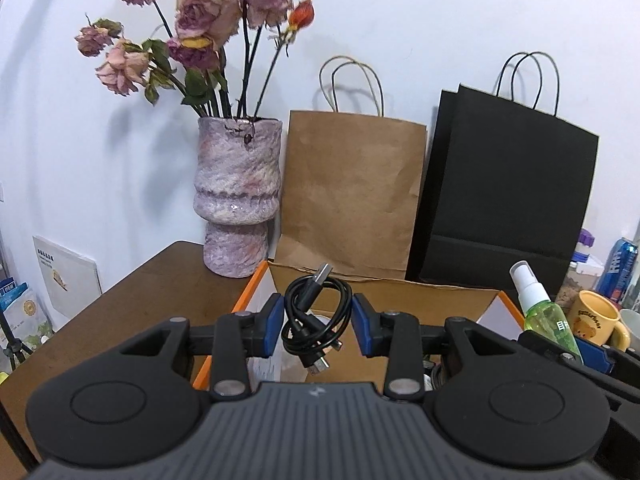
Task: Organize rigid objects
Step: 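Carry the black cable and green spray bottle with both tools over the box, then open the left tool to drop the cable while the right tool drops the spray bottle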
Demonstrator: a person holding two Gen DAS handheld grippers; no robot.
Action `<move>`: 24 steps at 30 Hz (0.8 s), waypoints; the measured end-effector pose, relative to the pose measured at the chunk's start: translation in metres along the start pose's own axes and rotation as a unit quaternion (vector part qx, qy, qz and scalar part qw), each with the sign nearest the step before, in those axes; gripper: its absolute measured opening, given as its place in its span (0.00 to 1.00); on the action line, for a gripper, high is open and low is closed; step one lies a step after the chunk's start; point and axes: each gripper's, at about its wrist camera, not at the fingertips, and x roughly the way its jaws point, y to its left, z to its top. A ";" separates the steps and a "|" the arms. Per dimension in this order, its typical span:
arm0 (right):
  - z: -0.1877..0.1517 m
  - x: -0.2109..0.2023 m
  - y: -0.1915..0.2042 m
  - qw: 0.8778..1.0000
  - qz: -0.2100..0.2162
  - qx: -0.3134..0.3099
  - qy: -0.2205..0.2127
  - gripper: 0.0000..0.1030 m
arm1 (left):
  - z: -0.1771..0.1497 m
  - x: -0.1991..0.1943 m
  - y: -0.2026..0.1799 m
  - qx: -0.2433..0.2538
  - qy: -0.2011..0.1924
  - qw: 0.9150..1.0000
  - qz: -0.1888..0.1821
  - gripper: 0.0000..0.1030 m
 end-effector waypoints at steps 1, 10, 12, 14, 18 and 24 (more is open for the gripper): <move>0.000 0.005 -0.001 1.000 0.000 0.001 0.002 0.29 | 0.000 0.006 0.000 0.002 0.004 1.000 0.000 0.36; -0.006 0.048 -0.010 0.999 0.003 0.000 0.035 0.29 | -0.003 0.046 0.001 0.024 0.023 0.999 0.016 0.36; -0.009 0.056 -0.009 0.999 0.002 -0.004 0.041 0.29 | -0.004 0.054 0.000 0.030 0.027 0.999 0.016 0.36; -0.011 0.063 -0.009 0.999 0.002 -0.008 0.046 0.29 | -0.006 0.062 0.000 0.035 0.033 0.999 0.014 0.36; -0.014 0.073 -0.007 0.998 0.005 -0.013 0.056 0.29 | -0.010 0.069 -0.004 0.048 0.038 0.998 0.010 0.36; -0.018 0.079 -0.009 0.997 0.007 -0.014 0.074 0.30 | -0.012 0.072 -0.005 0.052 0.041 0.998 0.006 0.38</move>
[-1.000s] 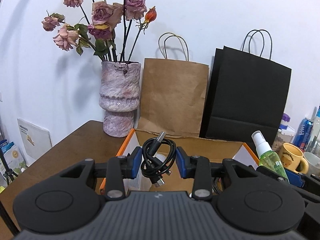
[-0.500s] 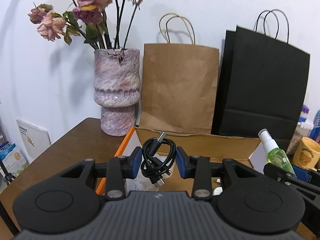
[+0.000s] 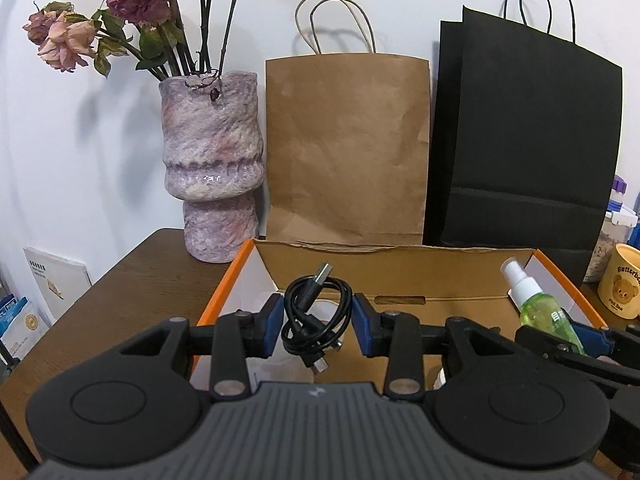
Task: Organize rigid objects
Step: 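Open the left tool to drop the cable while the right tool drops the spray bottle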
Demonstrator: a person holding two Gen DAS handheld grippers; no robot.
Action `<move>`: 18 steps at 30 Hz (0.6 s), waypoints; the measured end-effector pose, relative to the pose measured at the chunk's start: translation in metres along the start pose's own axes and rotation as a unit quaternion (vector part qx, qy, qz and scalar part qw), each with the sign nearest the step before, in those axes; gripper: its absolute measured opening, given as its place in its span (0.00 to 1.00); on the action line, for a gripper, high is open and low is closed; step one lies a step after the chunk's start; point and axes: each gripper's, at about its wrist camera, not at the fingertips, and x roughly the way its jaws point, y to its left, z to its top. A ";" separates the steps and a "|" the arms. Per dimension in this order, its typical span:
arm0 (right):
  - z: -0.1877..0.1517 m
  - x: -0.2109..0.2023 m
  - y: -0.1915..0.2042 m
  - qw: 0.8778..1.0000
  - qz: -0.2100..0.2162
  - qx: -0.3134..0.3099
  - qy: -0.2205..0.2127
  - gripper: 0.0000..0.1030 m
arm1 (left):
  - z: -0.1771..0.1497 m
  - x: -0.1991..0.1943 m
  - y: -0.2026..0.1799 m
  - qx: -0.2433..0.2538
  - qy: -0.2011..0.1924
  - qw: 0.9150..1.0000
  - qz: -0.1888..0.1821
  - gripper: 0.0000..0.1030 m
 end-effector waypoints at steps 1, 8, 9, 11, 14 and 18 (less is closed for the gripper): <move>0.000 0.001 -0.001 1.000 0.006 0.003 0.006 0.30 | 0.000 0.000 0.000 0.000 0.000 1.000 -0.002 0.38; -0.001 -0.002 -0.007 1.000 0.004 0.011 0.008 0.84 | 0.002 -0.002 0.004 -0.009 -0.008 1.000 0.009 0.90; -0.001 -0.005 -0.007 1.000 -0.001 0.008 -0.002 0.93 | 0.003 -0.002 0.005 -0.012 -0.009 1.000 0.011 1.00; 0.001 -0.010 -0.007 1.000 -0.009 0.003 -0.020 1.00 | 0.003 -0.003 0.006 -0.017 -0.014 1.000 0.010 1.00; 0.003 -0.011 -0.009 1.000 -0.017 0.006 -0.022 1.00 | 0.003 -0.003 0.007 -0.017 -0.015 1.000 0.011 1.00; 0.002 -0.010 -0.009 1.000 -0.018 0.005 -0.018 1.00 | 0.003 -0.003 0.007 -0.017 -0.014 1.000 0.013 1.00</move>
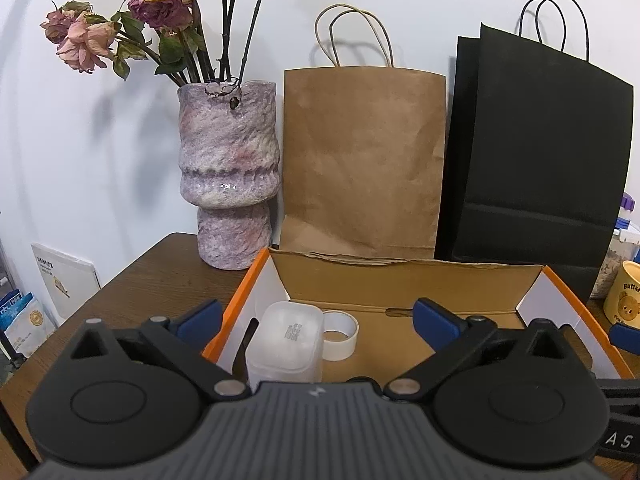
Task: Organize rigid objects
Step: 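Open the left tool to drop the cable while the right tool drops the spray bottle, then move both tools back toward the blue cap and white adapter on the table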
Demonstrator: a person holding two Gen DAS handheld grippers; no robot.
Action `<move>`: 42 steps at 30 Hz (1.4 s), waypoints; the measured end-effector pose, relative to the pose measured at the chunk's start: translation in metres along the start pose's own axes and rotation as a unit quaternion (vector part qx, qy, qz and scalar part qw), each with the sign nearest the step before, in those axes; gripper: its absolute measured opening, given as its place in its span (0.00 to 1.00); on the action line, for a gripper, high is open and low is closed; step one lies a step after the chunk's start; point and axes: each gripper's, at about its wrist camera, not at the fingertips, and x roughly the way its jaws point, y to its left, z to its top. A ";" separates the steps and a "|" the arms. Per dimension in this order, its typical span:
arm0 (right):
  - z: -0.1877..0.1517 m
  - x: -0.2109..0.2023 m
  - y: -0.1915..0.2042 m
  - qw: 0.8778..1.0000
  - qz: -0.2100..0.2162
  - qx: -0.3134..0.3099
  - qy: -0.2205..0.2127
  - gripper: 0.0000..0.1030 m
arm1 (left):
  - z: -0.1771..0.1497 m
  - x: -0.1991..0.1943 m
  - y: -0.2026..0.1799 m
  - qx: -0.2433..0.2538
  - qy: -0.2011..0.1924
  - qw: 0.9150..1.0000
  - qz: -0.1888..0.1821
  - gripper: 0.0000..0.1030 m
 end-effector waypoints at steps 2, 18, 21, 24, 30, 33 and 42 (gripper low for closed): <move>-0.001 0.000 0.001 1.000 0.000 -0.002 0.000 1.00 | 0.000 -0.001 0.001 -0.002 0.000 1.000 -0.001 1.00; 0.005 -0.044 -0.001 1.000 0.002 -0.013 -0.028 1.00 | 0.006 -0.042 0.013 -0.005 -0.017 1.000 -0.008 1.00; 0.005 -0.057 0.000 0.999 0.004 -0.018 -0.035 1.00 | 0.006 -0.053 0.016 -0.005 -0.021 1.000 -0.013 1.00; 0.002 -0.070 0.001 0.999 0.007 -0.025 -0.039 1.00 | 0.004 -0.062 0.020 -0.002 -0.022 1.000 -0.016 1.00; -0.007 -0.092 0.008 0.998 0.015 -0.040 -0.038 1.00 | -0.004 -0.080 0.032 0.001 -0.022 1.000 -0.019 1.00; -0.013 -0.103 0.012 0.998 0.018 -0.046 -0.036 1.00 | -0.009 -0.088 0.039 0.003 -0.020 1.000 -0.017 1.00; -0.036 -0.131 0.024 0.997 0.026 -0.066 -0.024 1.00 | -0.031 -0.106 0.060 0.011 0.000 1.000 -0.009 1.00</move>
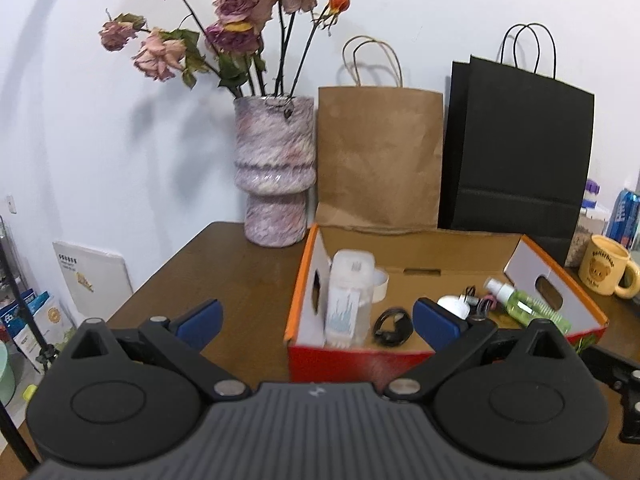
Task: Organize rigid objects
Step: 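Move both tools back toward the blue cap and white adapter on the table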
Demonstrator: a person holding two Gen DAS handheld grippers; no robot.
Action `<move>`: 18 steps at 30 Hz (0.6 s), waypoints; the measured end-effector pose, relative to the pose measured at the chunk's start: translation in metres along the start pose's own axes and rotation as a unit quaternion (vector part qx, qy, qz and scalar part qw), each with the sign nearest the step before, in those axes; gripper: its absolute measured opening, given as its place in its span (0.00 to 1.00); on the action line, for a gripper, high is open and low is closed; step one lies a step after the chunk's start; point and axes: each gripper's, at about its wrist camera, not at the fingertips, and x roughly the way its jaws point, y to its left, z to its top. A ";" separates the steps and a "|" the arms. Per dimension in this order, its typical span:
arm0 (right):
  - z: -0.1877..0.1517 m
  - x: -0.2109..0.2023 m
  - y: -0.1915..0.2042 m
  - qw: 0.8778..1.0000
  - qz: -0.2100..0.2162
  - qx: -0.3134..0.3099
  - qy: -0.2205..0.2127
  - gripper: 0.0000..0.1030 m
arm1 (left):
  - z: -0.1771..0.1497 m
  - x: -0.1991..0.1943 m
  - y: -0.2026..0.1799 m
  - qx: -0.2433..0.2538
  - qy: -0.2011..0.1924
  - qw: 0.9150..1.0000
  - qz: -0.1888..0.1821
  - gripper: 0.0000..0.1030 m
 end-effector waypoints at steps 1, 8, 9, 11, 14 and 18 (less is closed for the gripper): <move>-0.002 -0.003 0.001 1.000 0.000 -0.001 0.002 1.00 | -0.002 -0.002 0.002 0.000 0.002 1.000 0.001 1.00; -0.019 -0.020 0.008 1.000 0.002 0.000 0.021 1.00 | -0.019 -0.020 0.016 0.006 0.009 1.000 0.001 1.00; -0.022 -0.022 0.009 1.000 0.002 -0.001 0.024 1.00 | -0.023 -0.023 0.018 0.007 0.010 1.000 0.001 1.00; -0.027 -0.026 0.012 1.000 0.002 -0.001 0.031 1.00 | -0.027 -0.027 0.022 0.007 0.014 1.000 0.001 1.00; -0.034 -0.031 0.016 0.999 0.004 -0.002 0.043 1.00 | -0.031 -0.033 0.028 0.007 0.018 1.000 0.002 1.00; -0.041 -0.033 0.024 0.998 0.013 -0.008 0.061 1.00 | -0.035 -0.041 0.034 0.014 0.024 1.000 0.002 1.00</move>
